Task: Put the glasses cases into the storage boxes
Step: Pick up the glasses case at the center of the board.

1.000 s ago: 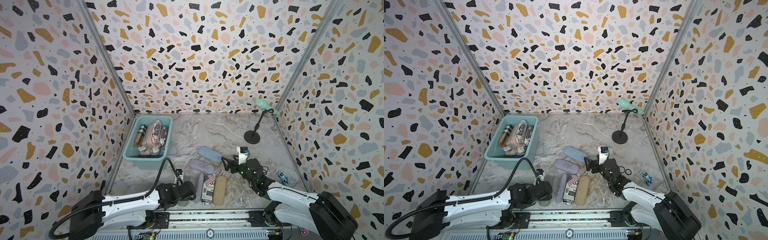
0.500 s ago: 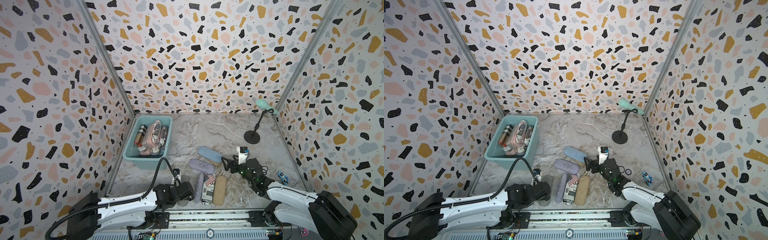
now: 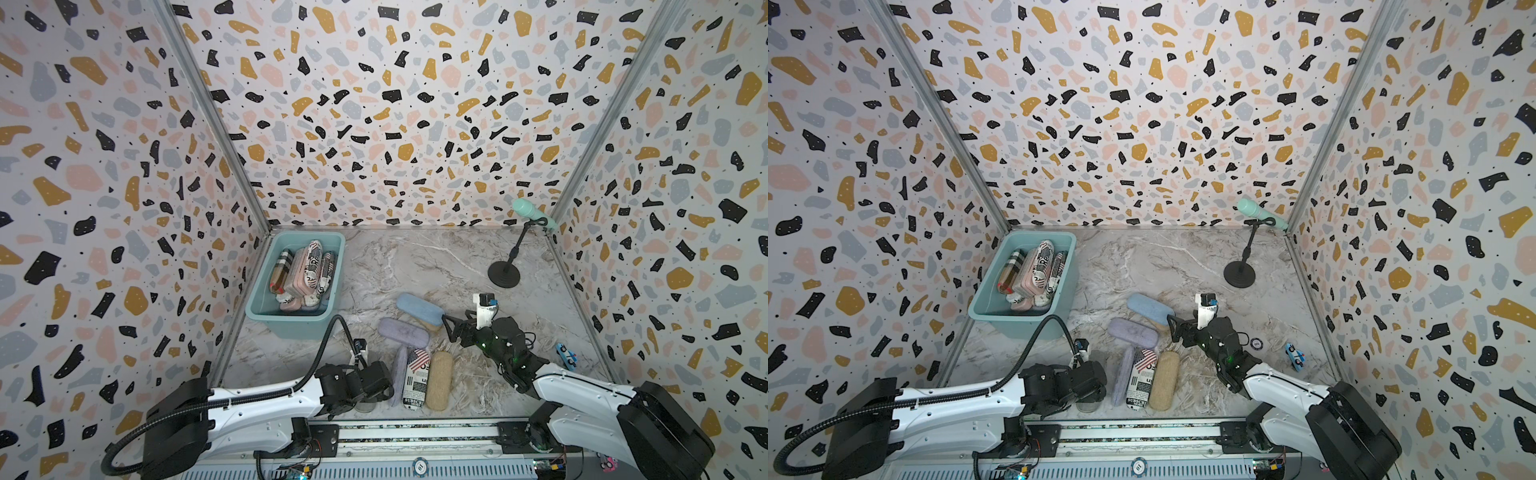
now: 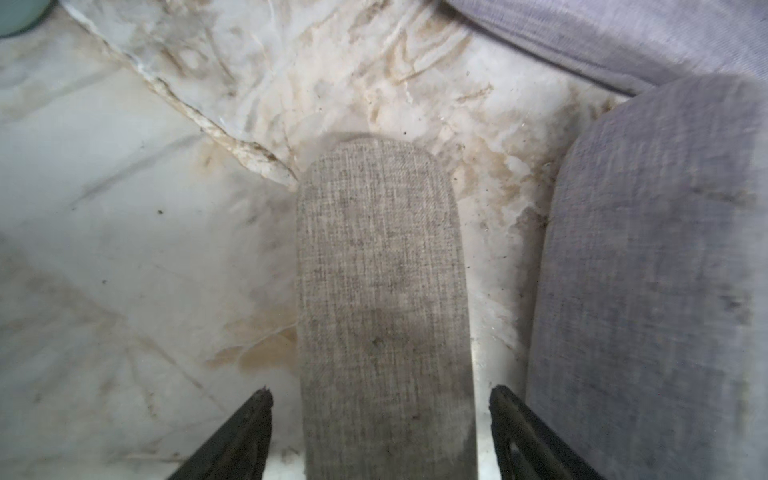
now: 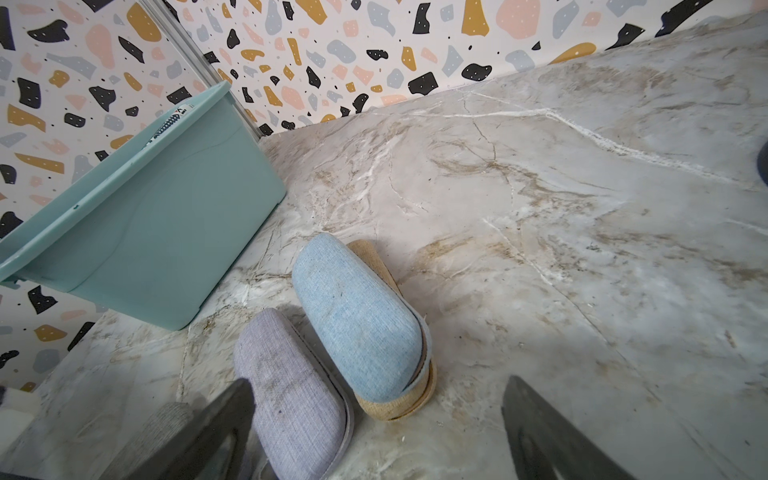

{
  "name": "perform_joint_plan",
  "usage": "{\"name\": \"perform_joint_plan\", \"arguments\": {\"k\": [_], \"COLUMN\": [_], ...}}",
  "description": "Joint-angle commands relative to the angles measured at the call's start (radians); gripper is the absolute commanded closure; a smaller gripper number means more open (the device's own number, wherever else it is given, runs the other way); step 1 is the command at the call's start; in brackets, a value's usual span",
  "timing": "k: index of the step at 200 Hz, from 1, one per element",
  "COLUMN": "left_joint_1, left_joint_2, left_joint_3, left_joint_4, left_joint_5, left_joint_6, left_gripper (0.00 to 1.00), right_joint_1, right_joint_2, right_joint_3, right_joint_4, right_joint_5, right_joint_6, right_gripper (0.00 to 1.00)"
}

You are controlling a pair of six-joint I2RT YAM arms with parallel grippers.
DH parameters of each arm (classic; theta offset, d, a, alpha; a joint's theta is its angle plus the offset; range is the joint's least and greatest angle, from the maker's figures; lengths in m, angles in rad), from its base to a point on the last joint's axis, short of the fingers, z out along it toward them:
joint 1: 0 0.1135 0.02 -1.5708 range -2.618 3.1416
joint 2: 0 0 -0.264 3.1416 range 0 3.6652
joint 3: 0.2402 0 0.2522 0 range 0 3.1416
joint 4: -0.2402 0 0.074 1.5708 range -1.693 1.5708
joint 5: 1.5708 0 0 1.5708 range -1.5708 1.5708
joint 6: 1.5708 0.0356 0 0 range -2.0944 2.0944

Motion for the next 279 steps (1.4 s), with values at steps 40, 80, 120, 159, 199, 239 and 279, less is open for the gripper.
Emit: {"name": "perform_joint_plan", "arguments": {"k": [40,80,120,159,199,239,279], "left_joint_1": [-0.005,-0.005,-0.005,-0.006,-0.005,-0.005,-0.005], "left_joint_2": [0.065,0.066,0.065,0.032,0.024,0.008,-0.027], "left_joint_3": [-0.023,-0.01,0.058,0.096,0.16,0.212,0.307], "left_joint_4": [0.035,0.033,-0.008,-0.015,-0.056,-0.057,-0.106], "left_joint_5": [-0.055,-0.061,-0.057,-0.062,-0.11,-0.224,-0.34], "left_joint_6": [-0.029,-0.005,0.069,0.098,0.123,0.129,0.157], "left_gripper": [0.31,0.42,0.44,0.44,0.45,0.47,0.46], "right_joint_1": [0.003,0.003,0.002,0.002,0.004,0.131,0.13], "right_joint_2": [-0.022,-0.025,-0.026,-0.016,0.029,0.121,0.123], "right_joint_3": [0.028,0.026,0.026,0.025,0.036,0.111,0.109], "right_joint_4": [-0.009,-0.015,-0.014,0.006,0.073,0.098,0.103], "right_joint_5": [0.013,0.031,0.034,-0.01,-0.152,-0.349,-0.337], "right_joint_6": [0.003,0.012,0.011,0.0,-0.03,-0.15,-0.148], "right_gripper": [0.06,0.08,0.08,0.08,0.09,0.11,0.11]}}
